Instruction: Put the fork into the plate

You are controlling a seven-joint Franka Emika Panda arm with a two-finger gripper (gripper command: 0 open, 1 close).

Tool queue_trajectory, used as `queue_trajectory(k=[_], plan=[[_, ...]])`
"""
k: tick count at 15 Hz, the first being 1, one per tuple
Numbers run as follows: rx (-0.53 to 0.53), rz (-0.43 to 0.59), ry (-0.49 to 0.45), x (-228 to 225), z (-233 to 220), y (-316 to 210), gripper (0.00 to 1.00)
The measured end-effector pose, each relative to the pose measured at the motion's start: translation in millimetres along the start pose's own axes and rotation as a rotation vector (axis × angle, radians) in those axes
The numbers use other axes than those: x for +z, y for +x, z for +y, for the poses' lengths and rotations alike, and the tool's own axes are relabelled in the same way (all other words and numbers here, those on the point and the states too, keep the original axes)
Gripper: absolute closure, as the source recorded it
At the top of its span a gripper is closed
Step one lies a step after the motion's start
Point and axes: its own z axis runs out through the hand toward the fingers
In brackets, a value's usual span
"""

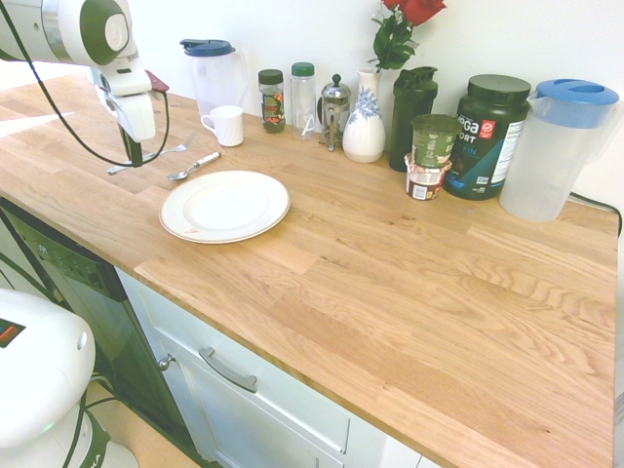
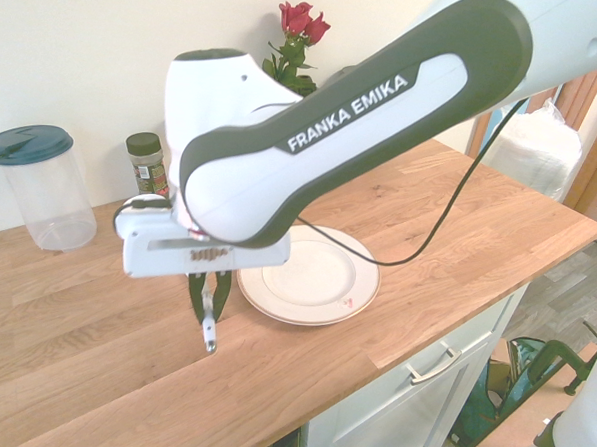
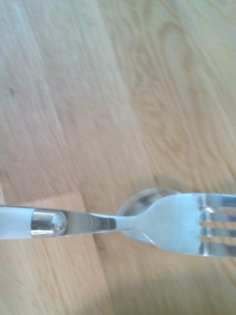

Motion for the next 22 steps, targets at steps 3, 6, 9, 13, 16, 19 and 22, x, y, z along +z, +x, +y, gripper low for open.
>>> queue_trajectory(k=[3,6,9,13,16,19,22], plan=[[0.054,0.013,0.008,-14,20,53,1.0],[0.111,0.018,-0.005,-9,42,105,1.0],[0.146,0.012,-0.02,7,62,133,1.0],[0.164,0.007,-0.039,31,82,142,1.0],[0.166,0.006,-0.041,36,85,143,1.0],[0.167,0.005,-0.042,36,86,143,0.0],[0.167,0.005,-0.042,36,86,143,0.0]])
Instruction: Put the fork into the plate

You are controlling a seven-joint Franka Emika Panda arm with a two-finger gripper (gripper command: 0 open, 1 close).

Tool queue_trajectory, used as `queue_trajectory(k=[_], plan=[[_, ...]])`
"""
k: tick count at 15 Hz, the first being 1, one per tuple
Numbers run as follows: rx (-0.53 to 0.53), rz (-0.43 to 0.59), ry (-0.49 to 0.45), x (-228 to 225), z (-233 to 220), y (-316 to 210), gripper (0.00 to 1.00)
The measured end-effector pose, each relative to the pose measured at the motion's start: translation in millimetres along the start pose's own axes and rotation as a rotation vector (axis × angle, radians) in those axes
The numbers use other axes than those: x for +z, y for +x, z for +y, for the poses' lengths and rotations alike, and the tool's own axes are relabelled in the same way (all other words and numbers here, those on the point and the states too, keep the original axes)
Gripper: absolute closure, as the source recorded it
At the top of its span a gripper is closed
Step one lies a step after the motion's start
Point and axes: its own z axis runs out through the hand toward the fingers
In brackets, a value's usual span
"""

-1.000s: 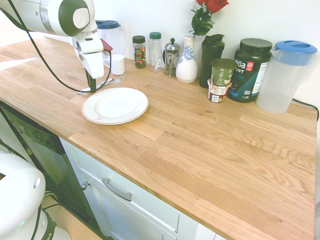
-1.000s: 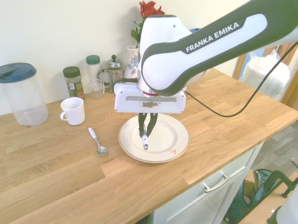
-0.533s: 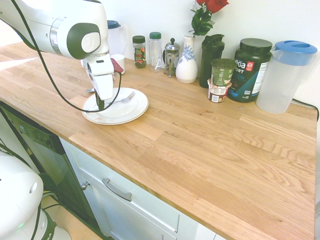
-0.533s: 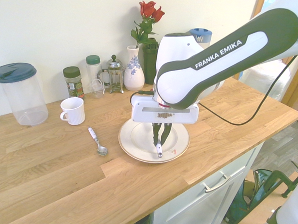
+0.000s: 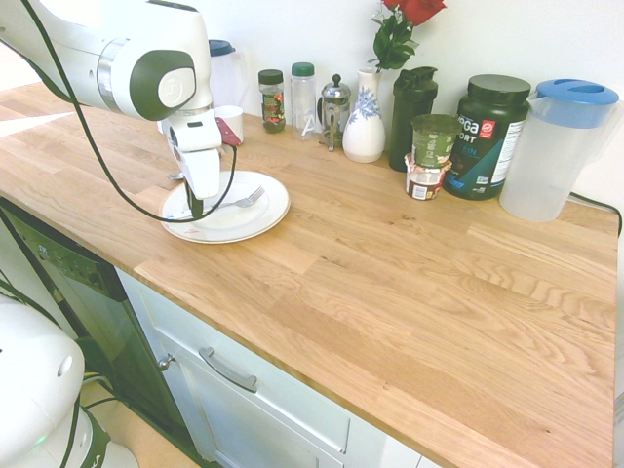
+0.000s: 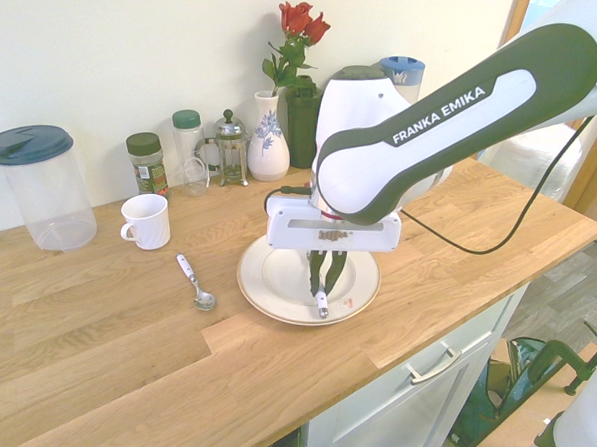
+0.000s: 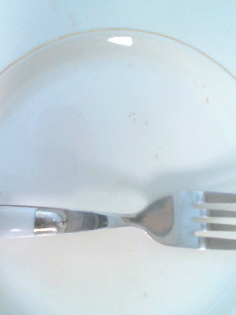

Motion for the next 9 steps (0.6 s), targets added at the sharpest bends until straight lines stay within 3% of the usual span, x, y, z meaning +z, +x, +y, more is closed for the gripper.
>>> queue_trajectory(k=[6,9], plan=[[0.003,0.0,0.01,-4,-3,1,0.0],[0.004,-0.002,0.05,-29,-16,3,0.0]])
